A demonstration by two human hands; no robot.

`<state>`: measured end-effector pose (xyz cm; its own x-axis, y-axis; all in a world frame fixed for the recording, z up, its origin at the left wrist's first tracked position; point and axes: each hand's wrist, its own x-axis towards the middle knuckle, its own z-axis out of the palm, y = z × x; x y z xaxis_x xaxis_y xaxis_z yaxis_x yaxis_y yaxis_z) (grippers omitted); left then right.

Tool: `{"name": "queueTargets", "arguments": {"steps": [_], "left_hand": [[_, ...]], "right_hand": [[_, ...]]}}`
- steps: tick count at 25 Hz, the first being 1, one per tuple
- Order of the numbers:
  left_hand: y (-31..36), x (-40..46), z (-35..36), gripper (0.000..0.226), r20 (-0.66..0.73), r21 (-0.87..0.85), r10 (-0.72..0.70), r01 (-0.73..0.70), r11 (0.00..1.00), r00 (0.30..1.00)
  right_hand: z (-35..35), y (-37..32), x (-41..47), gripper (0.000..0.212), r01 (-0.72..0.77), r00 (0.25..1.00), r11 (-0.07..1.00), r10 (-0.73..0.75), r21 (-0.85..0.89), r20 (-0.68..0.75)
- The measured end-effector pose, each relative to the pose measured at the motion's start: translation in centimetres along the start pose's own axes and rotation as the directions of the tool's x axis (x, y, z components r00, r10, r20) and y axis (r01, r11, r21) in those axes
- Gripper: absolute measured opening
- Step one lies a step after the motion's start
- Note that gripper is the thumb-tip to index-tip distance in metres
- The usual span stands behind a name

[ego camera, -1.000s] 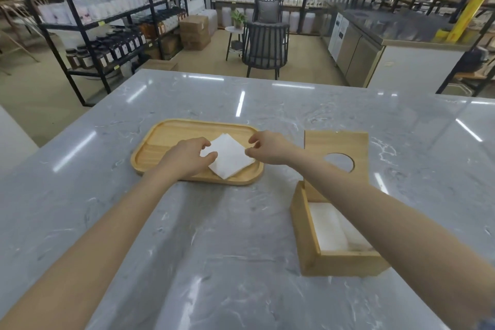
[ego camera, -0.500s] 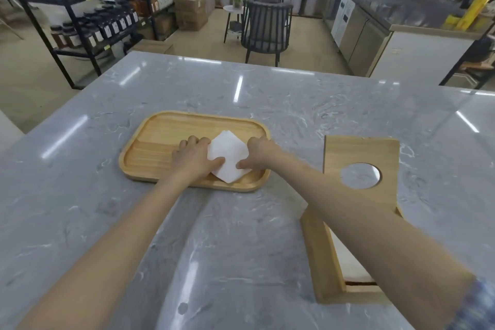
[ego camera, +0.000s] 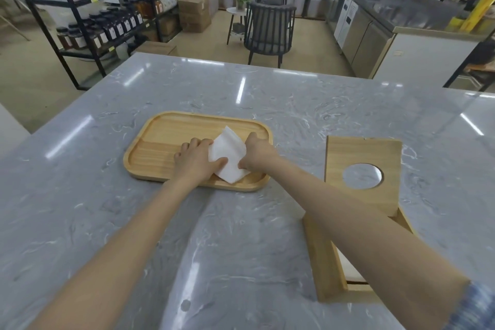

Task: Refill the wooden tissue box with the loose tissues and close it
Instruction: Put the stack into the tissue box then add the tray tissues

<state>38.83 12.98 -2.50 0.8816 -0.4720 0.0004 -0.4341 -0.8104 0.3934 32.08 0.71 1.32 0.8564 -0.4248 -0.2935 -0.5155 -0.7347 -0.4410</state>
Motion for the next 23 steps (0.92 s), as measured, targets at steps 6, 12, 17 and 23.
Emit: {"name": "queueTargets", "arguments": {"steps": [6,12,17,23], "left_hand": [[1.8,-1.7,-3.9,0.055,-0.25,-0.527,0.062,-0.189,0.828,0.966],[4.9,-6.9,-9.0,0.037,-0.102,-0.866,0.117,-0.146,0.478,0.988],[7.0,-12.2,-8.7,0.013,-0.094,-0.929,0.177,-0.151,0.339,0.98],[9.9,-16.4,-5.7,0.012,-0.039,-0.913,0.226,-0.127,0.388,0.973]], "right_hand": [[-4.0,-1.6,-3.7,0.042,0.178,0.979,0.916,-0.128,0.358,-0.16],[-8.7,0.9,-11.0,0.038,0.33,0.944,0.669,-0.256,0.666,-0.211],[-9.0,5.5,-16.5,0.031,0.318,0.947,0.599,-0.238,0.735,-0.216],[-7.7,10.3,-20.9,0.018,0.265,0.961,0.691,-0.135,0.673,-0.24]]}}
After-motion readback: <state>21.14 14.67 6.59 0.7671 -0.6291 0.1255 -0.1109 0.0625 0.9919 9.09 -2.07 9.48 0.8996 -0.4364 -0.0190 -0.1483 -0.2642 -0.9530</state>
